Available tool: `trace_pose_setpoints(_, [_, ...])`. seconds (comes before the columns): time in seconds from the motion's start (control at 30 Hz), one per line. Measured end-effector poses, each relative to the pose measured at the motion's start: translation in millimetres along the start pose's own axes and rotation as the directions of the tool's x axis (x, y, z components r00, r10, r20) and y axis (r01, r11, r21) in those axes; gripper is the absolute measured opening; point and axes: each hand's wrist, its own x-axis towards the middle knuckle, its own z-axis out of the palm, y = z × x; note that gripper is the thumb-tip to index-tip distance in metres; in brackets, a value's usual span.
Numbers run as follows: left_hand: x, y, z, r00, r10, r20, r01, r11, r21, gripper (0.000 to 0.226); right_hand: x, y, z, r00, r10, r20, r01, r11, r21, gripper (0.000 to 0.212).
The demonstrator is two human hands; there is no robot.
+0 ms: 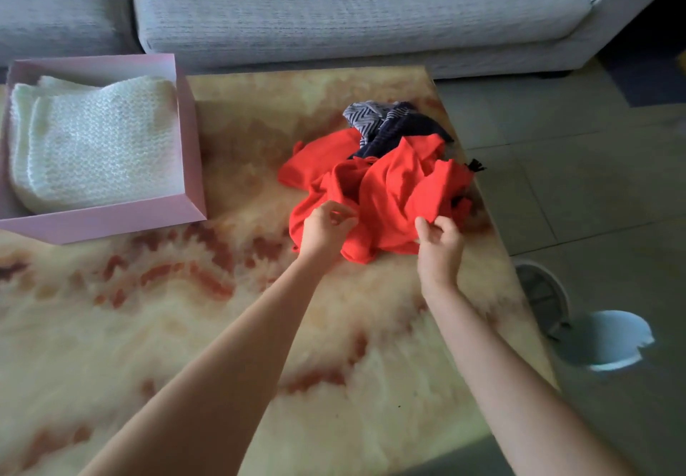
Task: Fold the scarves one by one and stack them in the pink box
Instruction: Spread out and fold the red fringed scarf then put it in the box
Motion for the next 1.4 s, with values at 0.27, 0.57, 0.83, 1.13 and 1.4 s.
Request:
trace_pose_setpoints(0.27, [-65, -76, -60, 0.989, -0.142, -0.047, 0.146, 0.983, 0.108, 0.024, -102, 84, -83, 0.923, 0.345, 0.169, -0.181, 0.779, -0.601, 0.014])
trace_pose_setpoints(0.57, [-115, -103, -109, 0.977, -0.171, 0.123, 0.135, 0.956, 0.259, 0.046, -99, 34, -55, 0.933, -0.278, 0.227, 0.357, 0.787, -0.504, 0.049])
trace_pose_setpoints(0.83, [-109, -90, -111, 0.925, -0.183, 0.333, 0.028, 0.907, 0.421, 0.038, -143, 19, 34, 0.675, -0.030, 0.737, 0.629, 0.544, -0.555, 0.042])
trace_pose_setpoints(1.13, [-96, -114, -119, 0.872, -0.446, 0.201, 0.463, 0.885, -0.046, 0.021, -208, 7, 33, 0.690, -0.306, 0.656, 0.605, 0.742, -0.290, 0.005])
trace_pose_setpoints(1.4, [-84, -116, -115, 0.941, -0.333, 0.064, 0.327, 0.941, 0.092, 0.024, -242, 22, 28, 0.684, -0.297, 0.666, 0.557, 0.802, -0.214, 0.011])
